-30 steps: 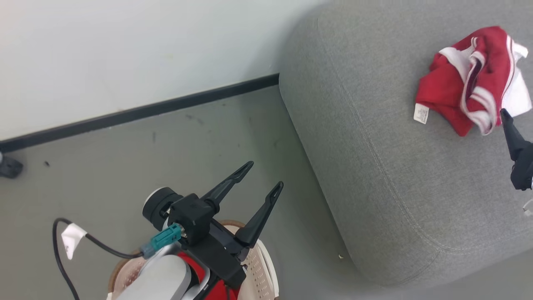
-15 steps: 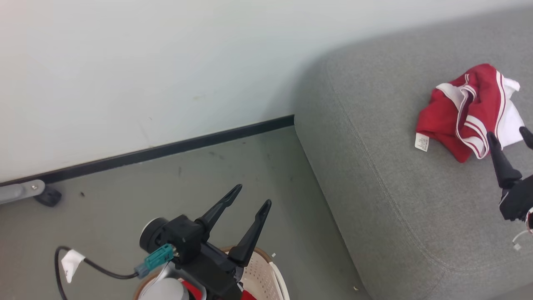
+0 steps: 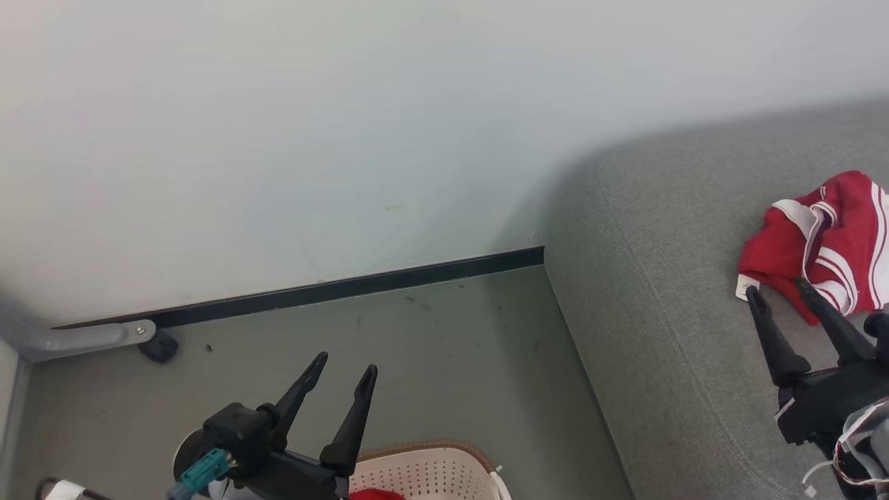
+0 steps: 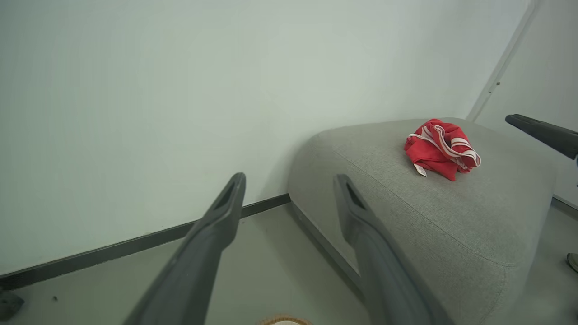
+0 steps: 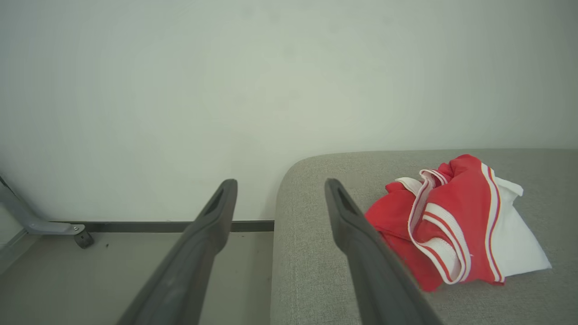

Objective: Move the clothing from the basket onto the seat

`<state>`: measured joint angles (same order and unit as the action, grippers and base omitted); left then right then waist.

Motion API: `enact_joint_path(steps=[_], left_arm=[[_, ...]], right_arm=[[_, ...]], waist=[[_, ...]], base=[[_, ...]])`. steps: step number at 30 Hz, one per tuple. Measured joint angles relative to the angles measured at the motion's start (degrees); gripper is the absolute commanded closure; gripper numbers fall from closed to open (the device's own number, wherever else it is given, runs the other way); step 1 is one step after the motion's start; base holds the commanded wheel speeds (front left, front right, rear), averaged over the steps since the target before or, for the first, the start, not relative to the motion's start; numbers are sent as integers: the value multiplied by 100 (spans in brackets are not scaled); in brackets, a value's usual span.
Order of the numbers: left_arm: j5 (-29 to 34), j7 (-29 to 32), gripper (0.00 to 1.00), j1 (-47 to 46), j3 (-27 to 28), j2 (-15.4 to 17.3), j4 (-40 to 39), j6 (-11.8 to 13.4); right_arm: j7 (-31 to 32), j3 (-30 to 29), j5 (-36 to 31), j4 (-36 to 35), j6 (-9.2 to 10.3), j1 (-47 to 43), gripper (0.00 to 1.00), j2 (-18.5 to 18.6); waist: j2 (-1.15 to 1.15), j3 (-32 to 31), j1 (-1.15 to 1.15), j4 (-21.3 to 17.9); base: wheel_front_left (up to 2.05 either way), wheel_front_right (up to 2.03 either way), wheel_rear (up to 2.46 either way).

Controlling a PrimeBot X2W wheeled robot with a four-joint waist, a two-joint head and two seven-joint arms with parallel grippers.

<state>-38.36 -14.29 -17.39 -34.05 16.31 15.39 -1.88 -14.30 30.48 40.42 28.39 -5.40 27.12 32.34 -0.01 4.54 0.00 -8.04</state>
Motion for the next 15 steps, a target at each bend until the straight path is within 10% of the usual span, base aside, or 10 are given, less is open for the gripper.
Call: enact_joint_path(steps=[15], left_arm=[[-126,-2,0,744,550,-1,24,376]], right_arm=[[0,-470,-29,-1048,258,-1327,0,-503]], waist=[[0,-408,0,438]], base=[[0,0,0]])
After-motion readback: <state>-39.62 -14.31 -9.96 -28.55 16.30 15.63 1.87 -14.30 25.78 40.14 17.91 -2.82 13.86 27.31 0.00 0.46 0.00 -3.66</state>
